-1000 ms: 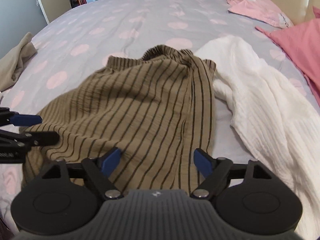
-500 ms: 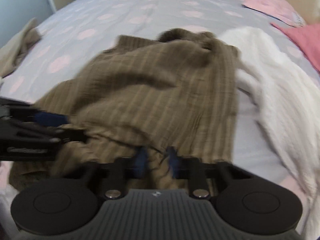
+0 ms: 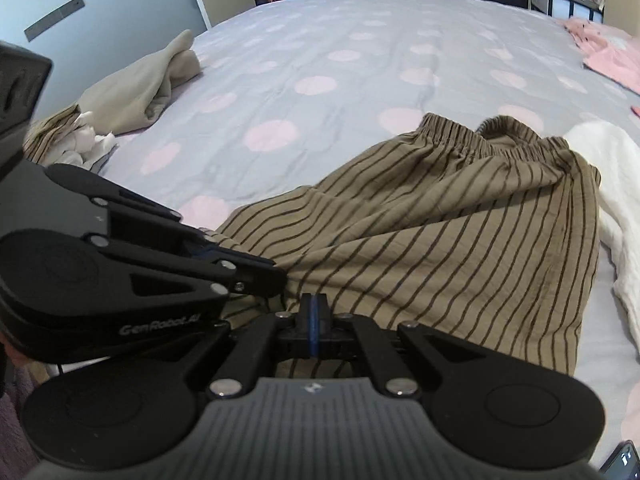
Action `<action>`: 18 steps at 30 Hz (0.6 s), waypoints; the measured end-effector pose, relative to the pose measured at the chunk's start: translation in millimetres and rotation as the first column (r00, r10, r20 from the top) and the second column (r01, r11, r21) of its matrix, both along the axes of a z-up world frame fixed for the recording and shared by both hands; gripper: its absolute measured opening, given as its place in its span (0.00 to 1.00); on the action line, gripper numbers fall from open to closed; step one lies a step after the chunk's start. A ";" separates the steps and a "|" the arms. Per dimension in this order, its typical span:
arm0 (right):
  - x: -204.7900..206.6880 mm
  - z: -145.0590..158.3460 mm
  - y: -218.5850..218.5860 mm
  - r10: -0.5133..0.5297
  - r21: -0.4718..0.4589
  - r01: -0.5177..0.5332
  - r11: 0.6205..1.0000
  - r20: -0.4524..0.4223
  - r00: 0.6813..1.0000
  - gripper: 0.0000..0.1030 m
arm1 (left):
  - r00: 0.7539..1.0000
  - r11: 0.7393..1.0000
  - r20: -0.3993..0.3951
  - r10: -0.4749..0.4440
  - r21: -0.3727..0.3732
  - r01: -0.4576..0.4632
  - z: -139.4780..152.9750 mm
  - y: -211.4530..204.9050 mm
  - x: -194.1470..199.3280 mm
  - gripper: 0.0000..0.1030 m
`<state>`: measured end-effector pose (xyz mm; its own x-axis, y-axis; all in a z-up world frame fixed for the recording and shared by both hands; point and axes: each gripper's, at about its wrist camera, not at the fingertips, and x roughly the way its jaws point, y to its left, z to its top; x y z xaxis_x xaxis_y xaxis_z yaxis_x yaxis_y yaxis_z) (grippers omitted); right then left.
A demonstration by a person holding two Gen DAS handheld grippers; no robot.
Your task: Fold clothes
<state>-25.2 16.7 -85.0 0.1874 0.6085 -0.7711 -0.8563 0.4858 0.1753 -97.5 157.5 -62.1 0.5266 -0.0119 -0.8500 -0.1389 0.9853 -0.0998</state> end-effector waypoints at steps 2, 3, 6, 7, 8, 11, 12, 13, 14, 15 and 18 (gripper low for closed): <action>-4.8 0.2 -1.0 0.010 -0.004 -0.010 1.000 0.005 1.000 0.04 | 1.000 1.000 0.001 0.003 0.019 -0.003 2.3 1.4 -8.1 0.00; -6.9 0.3 -1.8 0.015 -0.006 -0.015 1.000 0.005 1.000 0.04 | 1.000 1.000 0.002 0.009 0.021 -0.009 3.1 2.7 -11.4 0.00; -10.2 0.2 -5.7 0.014 -0.008 -0.013 1.000 0.014 1.000 0.15 | 1.000 0.999 0.010 0.024 0.042 -0.025 4.8 5.0 -18.3 0.28; -9.9 0.0 -8.3 0.004 -0.010 -0.004 1.000 0.024 1.000 0.31 | 0.999 0.998 0.015 0.039 0.054 -0.040 4.4 6.1 -20.8 0.34; -7.9 -0.7 -11.5 -0.016 -0.014 0.017 1.000 0.039 0.999 0.37 | 0.998 0.996 0.019 0.060 0.065 -0.061 3.5 7.9 -24.5 0.46; 0.5 -4.4 -21.6 -0.084 -0.029 0.086 0.996 0.081 0.993 0.67 | 0.995 0.995 0.017 0.097 0.034 -0.097 -3.9 13.2 -28.5 0.61; 4.5 -6.7 -25.1 -0.106 -0.035 0.109 0.993 0.084 0.991 0.73 | 0.995 0.994 0.014 0.104 0.016 -0.104 -7.1 15.0 -29.1 0.62; 7.4 -10.0 -28.0 -0.113 -0.045 0.117 0.992 0.081 0.990 0.74 | 0.994 0.994 0.007 0.111 0.008 -0.111 -11.4 16.1 -29.2 0.64; 9.9 -13.7 -30.7 -0.114 -0.057 0.119 0.991 0.076 0.991 0.75 | 0.993 0.993 -0.001 0.119 0.013 -0.119 -16.5 16.4 -28.5 0.66; 12.4 -17.3 -33.5 -0.116 -0.068 0.121 0.990 0.071 0.991 0.80 | 0.992 0.992 -0.011 0.125 0.023 -0.125 -21.7 16.0 -27.5 0.68; 13.8 -29.7 -36.5 -0.108 -0.105 0.118 0.987 0.093 0.990 0.86 | 0.991 0.991 -0.040 0.132 0.027 -0.131 -37.6 16.5 -23.6 0.71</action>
